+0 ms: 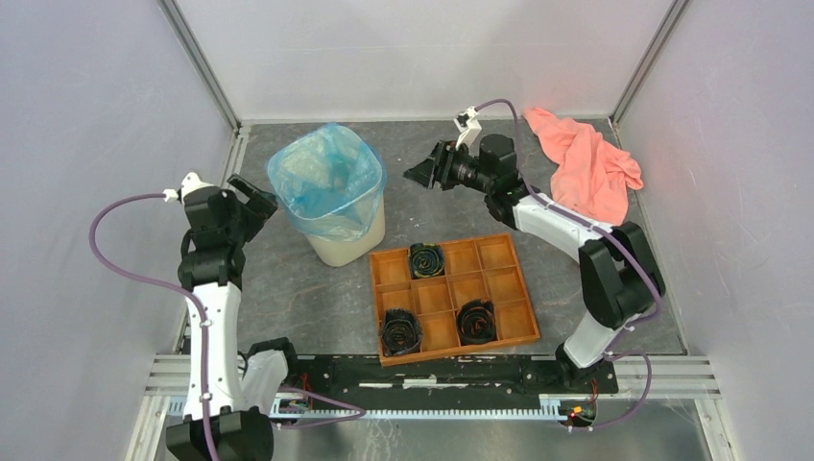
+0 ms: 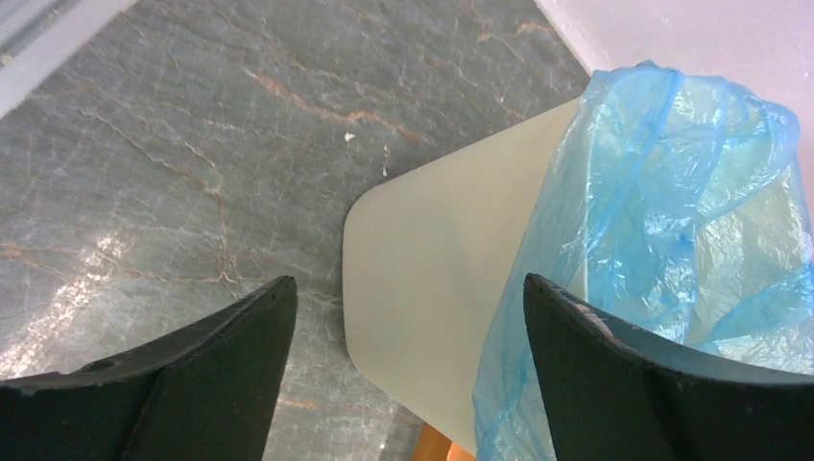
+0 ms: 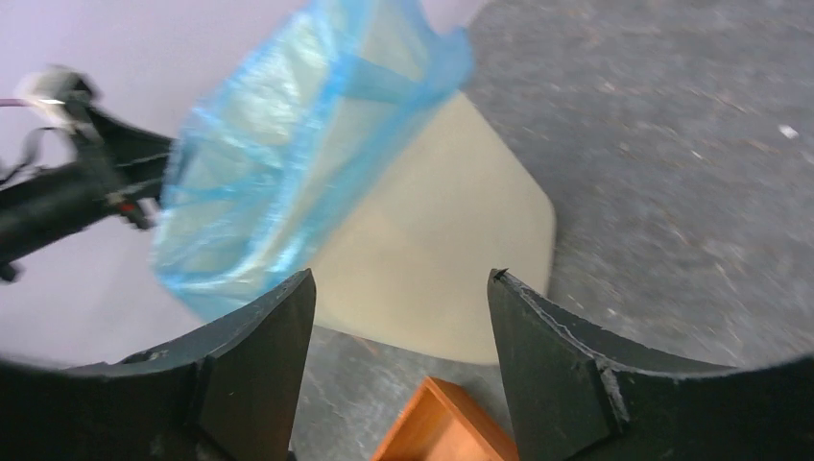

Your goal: Put the trash bags into the trash bin

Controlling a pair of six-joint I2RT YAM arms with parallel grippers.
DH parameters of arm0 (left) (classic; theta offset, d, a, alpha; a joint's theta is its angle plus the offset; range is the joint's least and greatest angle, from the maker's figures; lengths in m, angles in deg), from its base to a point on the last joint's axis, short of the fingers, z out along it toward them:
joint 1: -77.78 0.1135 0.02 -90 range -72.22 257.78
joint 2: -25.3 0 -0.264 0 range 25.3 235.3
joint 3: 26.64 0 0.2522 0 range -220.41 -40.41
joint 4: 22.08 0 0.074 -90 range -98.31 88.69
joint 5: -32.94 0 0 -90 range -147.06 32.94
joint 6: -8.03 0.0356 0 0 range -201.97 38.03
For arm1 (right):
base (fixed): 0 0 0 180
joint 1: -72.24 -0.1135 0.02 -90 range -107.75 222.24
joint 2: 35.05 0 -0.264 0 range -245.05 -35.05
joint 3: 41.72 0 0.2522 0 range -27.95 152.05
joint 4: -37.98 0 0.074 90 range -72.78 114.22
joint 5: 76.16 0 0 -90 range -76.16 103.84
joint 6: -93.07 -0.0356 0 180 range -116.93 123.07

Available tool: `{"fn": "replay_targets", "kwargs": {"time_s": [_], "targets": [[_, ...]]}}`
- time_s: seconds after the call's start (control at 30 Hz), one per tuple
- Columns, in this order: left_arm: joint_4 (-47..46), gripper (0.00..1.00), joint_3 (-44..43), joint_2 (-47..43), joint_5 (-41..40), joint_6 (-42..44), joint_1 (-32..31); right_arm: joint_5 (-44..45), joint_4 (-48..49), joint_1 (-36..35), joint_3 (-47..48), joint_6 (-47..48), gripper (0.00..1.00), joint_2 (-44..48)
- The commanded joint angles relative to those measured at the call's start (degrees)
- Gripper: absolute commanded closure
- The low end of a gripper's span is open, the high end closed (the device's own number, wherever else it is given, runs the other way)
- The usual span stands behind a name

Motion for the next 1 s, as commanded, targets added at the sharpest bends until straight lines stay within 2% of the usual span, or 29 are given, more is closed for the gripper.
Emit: {"fn": "replay_targets", "kwargs": {"time_s": [0.0,0.13,0.23,0.3,0.37,0.43,0.53,0.73,0.97], "targets": [[0.9,0.16,-2.5,1.3,11.9,-5.5,3.5,-6.4,12.2,0.4,-1.0,-6.8,0.24,3.0],[0.0,0.22,-0.9,-1.7,14.1,-10.8,4.8,-7.9,23.9,0.2,-2.2,-18.3,0.24,0.6],[-0.4,0.29,1.2,-4.4,14.7,-15.5,5.6,-8.3,34.3,-0.3,-3.3,-25.8,0.33,-2.2],[-2.2,0.4,3.7,-5.9,17.0,-19.7,6.0,-8.8,36.1,-0.9,-2.6,-27.7,0.4,-3.9],[-4.8,0.44,7.3,-7.9,19.1,-24.5,6.0,-9.2,36.4,-1.8,-2.2,-27.7,0.43,-4.8],[-7.5,0.42,11.5,-9.7,20.5,-29.3,6.1,-8.9,34.9,-2.8,-2.4,-26.4,0.42,-5.0],[-11.1,0.38,15.8,-10.7,23.3,-31.4,6.1,-8.9,33.1,-4.2,-3.2,-24.7,0.4,-5.2],[-12.9,0.36,19.6,-12.6,25.4,-30.3,6.1,-6.7,31.9,-6.6,-7.6,-21.9,0.44,-3.7],[-18.8,0.4,21.8,-12.3,31.6,-28.3,6.1,-4.7,30.2,-7.6,-9.3,-19.1,0.5,-2.9]]}}
